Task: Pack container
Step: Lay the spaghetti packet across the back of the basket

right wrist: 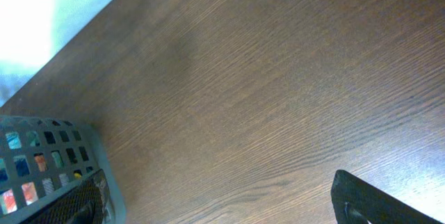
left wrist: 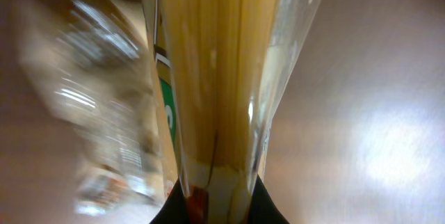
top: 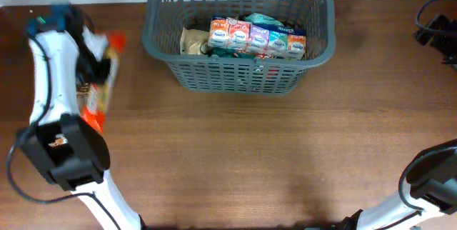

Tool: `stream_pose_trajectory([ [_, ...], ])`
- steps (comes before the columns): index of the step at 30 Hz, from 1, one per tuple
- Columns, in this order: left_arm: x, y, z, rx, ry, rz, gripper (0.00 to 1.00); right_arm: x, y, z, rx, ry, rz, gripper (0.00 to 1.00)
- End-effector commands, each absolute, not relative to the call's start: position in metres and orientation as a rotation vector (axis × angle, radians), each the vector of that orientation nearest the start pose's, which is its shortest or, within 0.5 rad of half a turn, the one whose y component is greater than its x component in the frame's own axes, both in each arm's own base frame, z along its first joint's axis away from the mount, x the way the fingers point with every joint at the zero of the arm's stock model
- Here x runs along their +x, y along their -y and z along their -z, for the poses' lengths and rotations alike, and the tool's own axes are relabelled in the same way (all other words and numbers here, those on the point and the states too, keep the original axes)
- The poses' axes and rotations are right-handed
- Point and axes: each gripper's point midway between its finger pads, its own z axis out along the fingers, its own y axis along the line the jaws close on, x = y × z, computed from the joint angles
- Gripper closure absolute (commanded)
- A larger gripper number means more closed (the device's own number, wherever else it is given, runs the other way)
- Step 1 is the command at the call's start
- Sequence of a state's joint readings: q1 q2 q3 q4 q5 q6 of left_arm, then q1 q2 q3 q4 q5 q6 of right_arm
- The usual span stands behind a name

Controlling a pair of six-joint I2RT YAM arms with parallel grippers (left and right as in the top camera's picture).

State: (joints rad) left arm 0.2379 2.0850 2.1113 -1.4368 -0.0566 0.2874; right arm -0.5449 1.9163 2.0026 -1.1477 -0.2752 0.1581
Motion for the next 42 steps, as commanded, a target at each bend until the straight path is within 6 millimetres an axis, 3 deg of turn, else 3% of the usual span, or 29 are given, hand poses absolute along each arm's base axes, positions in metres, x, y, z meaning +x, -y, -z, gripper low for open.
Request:
stream_pose_trajectory([
  [1, 0.444, -0.095, -0.308, 0.114, -2.585, -0.238, 0.99, 0.422, 0.198, -0.236, 0.804, -2.452, -0.231, 0.01],
  [3, 0.452, -0.077, -0.363, 0.256, -2.402, -0.270, 0.98, 0.422, 0.198, -0.236, 0.804, -2.452, -0.232, 0.01],
  [5, 0.455, -0.044, -0.415, 0.470, -2.195, -0.289, 0.98, 0.422, 0.198, -0.236, 0.804, -2.452, -0.231, 0.01],
  [7, 0.451, 0.011, -0.463, 0.787, -1.929, -0.303, 0.98, 0.422, 0.198, -0.236, 0.804, -2.452, -0.231, 0.01],
  [9, 0.444, 0.052, -0.487, 0.999, -1.736, -0.343, 0.99, 0.422, 0.198, -0.236, 0.804, -2.452, -0.231, 0.01],
  [12, 0.437, 0.113, -0.503, 1.258, -1.480, -0.422, 0.99, 0.422, 0.198, -0.236, 0.804, -2.452, -0.231, 0.01],
  [16, 0.443, 0.180, -0.480, 1.541, -1.258, -0.466, 0.99, 0.422, 0.198, -0.236, 0.804, -2.452, -0.232, 0.01],
  [20, 0.473, 0.217, -0.424, 1.666, -1.261, -0.409, 0.98, 0.422, 0.198, -0.236, 0.804, -2.452, -0.231, 0.01],
  [24, 0.505, 0.232, -0.351, 1.749, -1.376, -0.322, 0.98, 0.422, 0.198, -0.236, 0.804, -2.452, -0.231, 0.01],
  [26, 0.524, 0.239, -0.301, 1.767, -1.483, -0.248, 0.98, 0.422, 0.198, -0.236, 0.804, -2.452, -0.231, 0.01],
  [27, 0.528, 0.241, -0.285, 1.769, -1.518, -0.224, 0.98, 0.422, 0.198, -0.236, 0.804, -2.452, -0.231, 0.01],
  [31, 0.538, 0.245, -0.246, 1.764, -1.619, -0.161, 0.98, 0.422, 0.198, -0.236, 0.804, -2.452, -0.231, 0.01],
  [35, 0.540, 0.244, -0.239, 1.742, -1.659, -0.150, 0.98, 0.422, 0.198, -0.236, 0.804, -2.452, -0.231, 0.01],
  [36, 0.542, 0.242, -0.241, 1.714, -1.685, -0.155, 0.92, 0.422, 0.198, -0.236, 0.804, -2.452, -0.231, 0.01],
  [38, 0.545, 0.236, -0.251, 1.610, -1.760, -0.171, 0.41, 0.422, 0.198, -0.236, 0.804, -2.452, -0.231, 0.01],
  [42, 0.541, 0.215, -0.296, 1.345, -1.889, -0.205, 0.08, 0.422, 0.198, -0.236, 0.804, -2.452, -0.231, 0.01],
])
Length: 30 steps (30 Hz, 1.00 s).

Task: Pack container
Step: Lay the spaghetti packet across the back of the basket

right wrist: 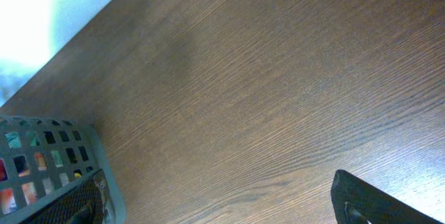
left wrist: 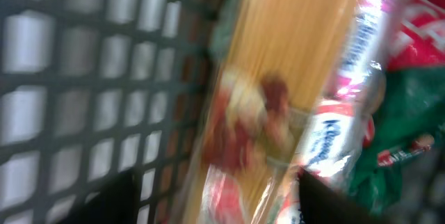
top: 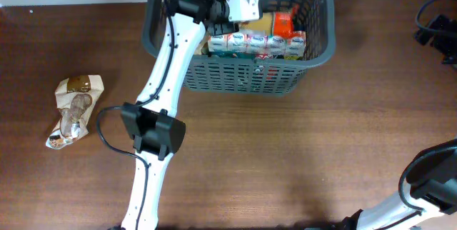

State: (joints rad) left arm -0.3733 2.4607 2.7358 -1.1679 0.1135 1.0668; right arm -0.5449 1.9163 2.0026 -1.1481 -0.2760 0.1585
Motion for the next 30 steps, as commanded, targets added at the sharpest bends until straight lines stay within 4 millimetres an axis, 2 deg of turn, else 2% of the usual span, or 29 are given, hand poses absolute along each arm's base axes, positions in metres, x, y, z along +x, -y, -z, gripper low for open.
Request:
stream_pose_trajectory([
  [1, 0.535, 0.208, -0.310, 1.313, -1.895, -0.211, 0.04, 0.422, 0.198, -0.236, 0.804, -2.452, -0.231, 0.01],
  [2, 0.527, 0.200, -0.324, 1.281, -1.902, -0.220, 0.00, 0.422, 0.198, -0.236, 0.804, -2.452, -0.231, 0.01],
  [5, 0.502, 0.165, -0.368, 1.149, -1.945, -0.291, 0.01, 0.422, 0.198, -0.236, 0.804, -2.452, -0.231, 0.01],
  [7, 0.482, 0.127, -0.395, 1.008, -2.006, -0.373, 0.01, 0.422, 0.198, -0.236, 0.804, -2.452, -0.231, 0.01],
  [8, 0.475, 0.116, -0.403, 0.962, -2.023, -0.392, 0.01, 0.422, 0.198, -0.236, 0.804, -2.452, -0.231, 0.01],
  [12, 0.435, 0.052, -0.448, 0.700, -2.059, -0.412, 0.01, 0.422, 0.198, -0.236, 0.804, -2.452, -0.231, 0.01],
  [15, 0.407, 0.003, -0.472, 0.564, -2.065, -0.468, 0.01, 0.422, 0.198, -0.236, 0.804, -2.452, -0.232, 0.01],
  [17, 0.388, -0.034, -0.472, 0.433, -2.119, -0.495, 0.01, 0.422, 0.198, -0.236, 0.804, -2.452, -0.231, 0.01],
  [19, 0.370, -0.071, -0.452, 0.308, -2.220, -0.521, 0.01, 0.422, 0.198, -0.236, 0.804, -2.452, -0.231, 0.01],
  [20, 0.362, -0.091, -0.435, 0.228, -2.288, -0.522, 0.01, 0.422, 0.198, -0.236, 0.804, -2.452, -0.232, 0.01],
  [21, 0.355, -0.106, -0.414, 0.172, -2.363, -0.501, 0.01, 0.422, 0.198, -0.236, 0.804, -2.452, -0.231, 0.01],
  [22, 0.349, -0.120, -0.372, 0.129, -2.488, -0.414, 0.01, 0.422, 0.198, -0.236, 0.804, -2.452, -0.232, 0.01],
  [26, 0.338, -0.146, -0.276, 0.035, -2.748, -0.265, 0.01, 0.422, 0.198, -0.236, 0.804, -2.452, -0.232, 0.01],
  [27, 0.336, -0.157, -0.230, -0.005, -2.845, -0.224, 0.01, 0.422, 0.198, -0.236, 0.804, -2.452, -0.231, 0.01],
  [30, 0.330, -0.170, -0.180, -0.031, -2.951, -0.205, 0.01, 0.422, 0.198, -0.236, 0.804, -2.452, -0.231, 0.01],
])
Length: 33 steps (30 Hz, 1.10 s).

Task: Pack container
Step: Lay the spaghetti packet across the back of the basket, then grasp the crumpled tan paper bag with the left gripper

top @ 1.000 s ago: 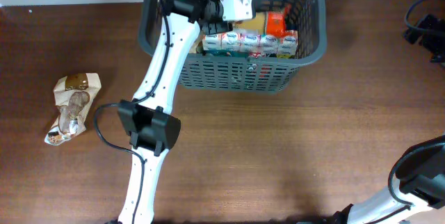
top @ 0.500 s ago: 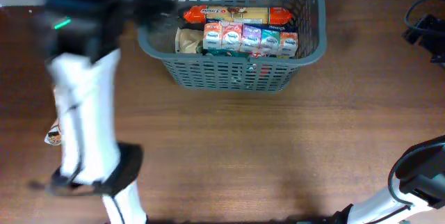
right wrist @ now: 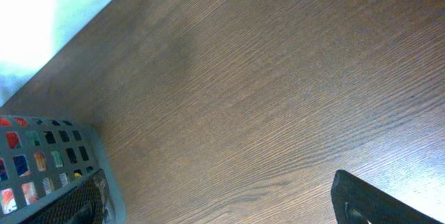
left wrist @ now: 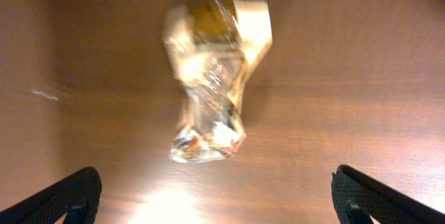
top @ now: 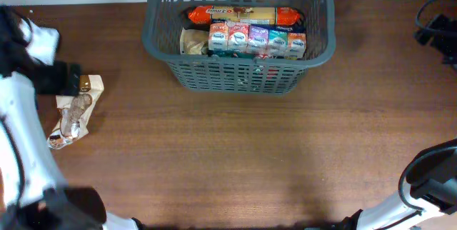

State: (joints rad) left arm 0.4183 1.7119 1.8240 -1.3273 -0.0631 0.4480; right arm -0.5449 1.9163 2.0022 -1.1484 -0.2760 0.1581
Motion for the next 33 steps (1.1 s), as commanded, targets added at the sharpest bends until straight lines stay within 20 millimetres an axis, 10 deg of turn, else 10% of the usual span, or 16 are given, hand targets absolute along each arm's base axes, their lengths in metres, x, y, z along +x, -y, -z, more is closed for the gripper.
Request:
stream_pose_trajectory([
  [1, 0.328, -0.175, -0.166, -0.043, -2.985, -0.210, 0.01, 0.422, 0.198, -0.236, 0.804, -2.452, -0.231, 0.01],
  [9, 0.337, -0.210, -0.098, -0.120, -3.085, -0.243, 0.00, 0.422, 0.198, -0.236, 0.804, -2.451, -0.231, 0.01],
  [21, 0.336, -0.210, -0.024, -0.113, -3.230, -0.141, 0.01, 0.422, 0.198, -0.236, 0.804, -2.452, -0.231, 0.01],
  [30, 0.343, -0.214, -0.018, -0.114, -3.210, -0.157, 0.53, 0.422, 0.198, -0.236, 0.804, -2.452, -0.231, 0.01],
  [33, 0.343, -0.214, -0.018, -0.114, -3.211, -0.156, 0.56, 0.422, 0.198, -0.236, 0.804, -2.452, -0.231, 0.01],
])
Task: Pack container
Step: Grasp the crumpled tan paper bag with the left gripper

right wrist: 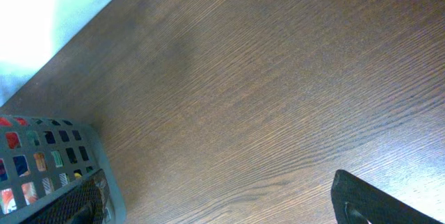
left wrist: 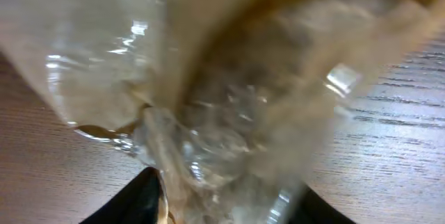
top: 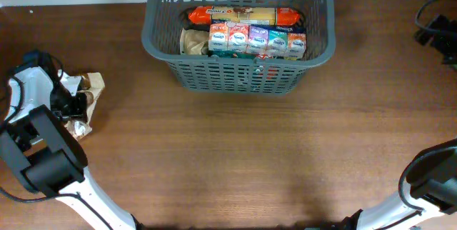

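Note:
The grey basket (top: 153, 41) stands at the table's far side; its corner shows in the right wrist view (right wrist: 49, 161). In it lie a long spaghetti pack (top: 243, 16), a row of small cartons (top: 257, 41) and a tan packet (top: 191, 42). A crinkled clear-and-tan bag (top: 89, 87) lies on the table at the far left. My left gripper (top: 71, 101) is down on it. In the left wrist view the bag (left wrist: 229, 99) fills the frame, and the gripper (left wrist: 222, 206) is shut on it. My right gripper (right wrist: 222, 203) is open over bare table.
The brown wooden table (top: 250, 151) spans the view. My right arm's base (top: 428, 180) sits at the front right corner. Black gear and a cable (top: 435, 30) lie at the far right edge.
My left gripper was open above the crinkled bag. Now it is down on the bag with its fingers shut on it. The bag looks more bunched. The right arm has not moved.
At first my left gripper held the spaghetti pack at the table's left side. Then it was over the basket with the pack. Later the pack lay in the basket and the gripper hung open above the crinkled bag. Now it grips that bag.

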Tool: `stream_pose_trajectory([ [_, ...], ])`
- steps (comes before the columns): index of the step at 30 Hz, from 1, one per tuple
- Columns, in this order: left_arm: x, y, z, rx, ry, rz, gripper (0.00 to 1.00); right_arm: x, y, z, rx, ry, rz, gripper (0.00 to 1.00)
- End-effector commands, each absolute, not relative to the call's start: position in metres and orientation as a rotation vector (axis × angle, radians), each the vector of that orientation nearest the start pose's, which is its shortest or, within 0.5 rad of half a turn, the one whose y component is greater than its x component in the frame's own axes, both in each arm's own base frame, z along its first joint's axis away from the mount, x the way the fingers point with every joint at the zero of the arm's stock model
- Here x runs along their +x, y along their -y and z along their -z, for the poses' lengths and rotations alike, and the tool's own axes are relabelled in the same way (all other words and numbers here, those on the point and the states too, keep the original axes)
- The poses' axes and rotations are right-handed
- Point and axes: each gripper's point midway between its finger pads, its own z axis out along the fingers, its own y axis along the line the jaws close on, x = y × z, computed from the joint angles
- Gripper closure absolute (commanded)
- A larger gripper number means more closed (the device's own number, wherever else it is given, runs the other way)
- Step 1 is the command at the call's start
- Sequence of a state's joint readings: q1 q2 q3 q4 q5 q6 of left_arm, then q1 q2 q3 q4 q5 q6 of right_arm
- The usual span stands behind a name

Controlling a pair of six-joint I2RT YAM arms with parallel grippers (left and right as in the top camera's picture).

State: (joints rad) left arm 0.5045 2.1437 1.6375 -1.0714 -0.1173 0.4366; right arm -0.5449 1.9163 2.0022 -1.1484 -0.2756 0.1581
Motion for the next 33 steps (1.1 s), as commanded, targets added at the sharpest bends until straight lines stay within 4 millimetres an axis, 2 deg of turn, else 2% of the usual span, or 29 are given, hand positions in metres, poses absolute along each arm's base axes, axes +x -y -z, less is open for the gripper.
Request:
stream_pose_trajectory([
  [1, 0.343, -0.214, -0.018, -0.114, -3.211, -0.156, 0.56, 0.422, 0.198, -0.236, 0.804, -2.452, -0.231, 0.01],
  [2, 0.343, -0.214, -0.017, -0.114, -3.212, -0.156, 0.56, 0.422, 0.198, -0.236, 0.804, -2.452, -0.232, 0.01],
  [5, 0.343, -0.214, -0.012, -0.113, -3.216, -0.153, 0.35, 0.422, 0.198, -0.236, 0.804, -2.452, -0.231, 0.01],
  [6, 0.343, -0.214, -0.010, -0.114, -3.220, -0.150, 0.33, 0.422, 0.198, -0.236, 0.804, -2.452, -0.231, 0.01],
  [13, 0.342, -0.214, 0.003, -0.112, -3.240, -0.133, 0.32, 0.422, 0.198, -0.236, 0.804, -2.452, -0.232, 0.01],
  [14, 0.343, -0.214, 0.003, -0.112, -3.237, -0.135, 0.37, 0.422, 0.198, -0.236, 0.804, -2.452, -0.231, 0.01],
  [17, 0.343, -0.214, 0.003, -0.112, -3.237, -0.136, 0.71, 0.422, 0.198, -0.236, 0.804, -2.452, -0.231, 0.01],
  [18, 0.343, -0.214, 0.003, -0.112, -3.238, -0.134, 0.87, 0.422, 0.198, -0.236, 0.804, -2.452, -0.231, 0.01],
  [19, 0.342, -0.213, 0.003, -0.113, -3.243, -0.125, 0.98, 0.422, 0.198, -0.236, 0.804, -2.452, -0.231, 0.01],
  [22, 0.343, -0.201, -0.001, -0.114, -3.236, -0.023, 0.98, 0.422, 0.198, -0.236, 0.804, -2.452, -0.231, 0.01],
  [25, 0.352, -0.189, -0.025, -0.108, -3.214, 0.097, 0.98, 0.422, 0.198, -0.236, 0.804, -2.452, -0.231, 0.01],
  [28, 0.371, -0.178, -0.072, -0.086, -3.152, 0.172, 0.99, 0.422, 0.198, -0.236, 0.804, -2.452, -0.232, 0.01],
  [29, 0.379, -0.175, -0.091, -0.072, -3.120, 0.181, 0.98, 0.422, 0.198, -0.236, 0.804, -2.452, -0.231, 0.01],
  [30, 0.394, -0.173, -0.125, -0.041, -3.061, 0.152, 0.98, 0.422, 0.198, -0.236, 0.804, -2.452, -0.231, 0.01],
  [33, 0.420, -0.164, -0.195, 0.038, -2.910, 0.050, 0.98, 0.422, 0.198, -0.236, 0.804, -2.452, -0.232, 0.01],
])
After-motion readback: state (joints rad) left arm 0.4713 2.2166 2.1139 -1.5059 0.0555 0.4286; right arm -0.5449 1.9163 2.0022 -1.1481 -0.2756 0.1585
